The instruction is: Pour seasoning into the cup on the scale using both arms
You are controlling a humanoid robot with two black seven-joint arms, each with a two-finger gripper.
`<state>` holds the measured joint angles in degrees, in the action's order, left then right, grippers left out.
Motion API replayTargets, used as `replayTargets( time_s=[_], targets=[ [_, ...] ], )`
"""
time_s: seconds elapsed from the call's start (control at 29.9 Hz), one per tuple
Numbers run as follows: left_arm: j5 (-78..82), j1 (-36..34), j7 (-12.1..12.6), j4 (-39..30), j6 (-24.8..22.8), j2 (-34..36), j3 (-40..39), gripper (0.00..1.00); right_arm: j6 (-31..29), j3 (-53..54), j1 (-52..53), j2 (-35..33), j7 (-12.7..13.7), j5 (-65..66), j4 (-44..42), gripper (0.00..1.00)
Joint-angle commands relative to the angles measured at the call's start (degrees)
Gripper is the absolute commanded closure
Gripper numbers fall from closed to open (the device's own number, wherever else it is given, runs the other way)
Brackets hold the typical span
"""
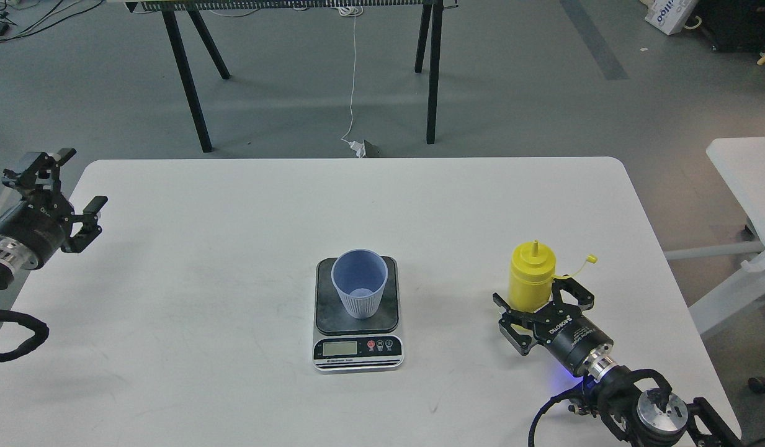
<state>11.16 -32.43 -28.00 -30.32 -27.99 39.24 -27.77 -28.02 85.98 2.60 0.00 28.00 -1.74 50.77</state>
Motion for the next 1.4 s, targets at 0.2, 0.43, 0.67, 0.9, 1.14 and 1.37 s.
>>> replayTargets(
  time_s=[0.2, 0.43, 0.67, 0.9, 1.14, 1.37],
  targets=[
    [0.0, 0.0, 0.0, -0.1, 0.0, 0.1, 0.0, 0.01, 0.0, -0.2, -5.7, 0.0, 0.0, -2.6, 7.9, 0.05],
    [0.0, 0.0, 0.0, -0.1, 0.0, 0.0, 0.0, 0.01, 0.0, -0.2, -12.2, -0.1, 0.0, -3.7, 13.7, 0.05],
    [0.0, -0.2, 0.0, -0.1, 0.0, -0.2, 0.0, 0.01, 0.0, 0.0, -19.3, -4.9, 0.0, -7.1, 20.1, 0.05],
    [0.0, -0.4, 0.0, -0.1, 0.0, -0.3, 0.0, 0.01, 0.0, 0.7, -27.4, -12.1, 0.0, -12.0, 24.2, 0.05],
    [0.0, -0.7, 0.0, -0.1, 0.0, -0.2, -0.1, 0.01, 0.0, 7.6, -33.7, -23.2, 0.0, -16.7, 24.7, 0.05],
    [-0.1, -2.1, 0.0, -0.1, 0.0, 0.1, -0.1, 0.01, 0.0, 13.6, -20.2, -32.3, 0.0, -17.3, 22.6, 0.04]
  ],
)
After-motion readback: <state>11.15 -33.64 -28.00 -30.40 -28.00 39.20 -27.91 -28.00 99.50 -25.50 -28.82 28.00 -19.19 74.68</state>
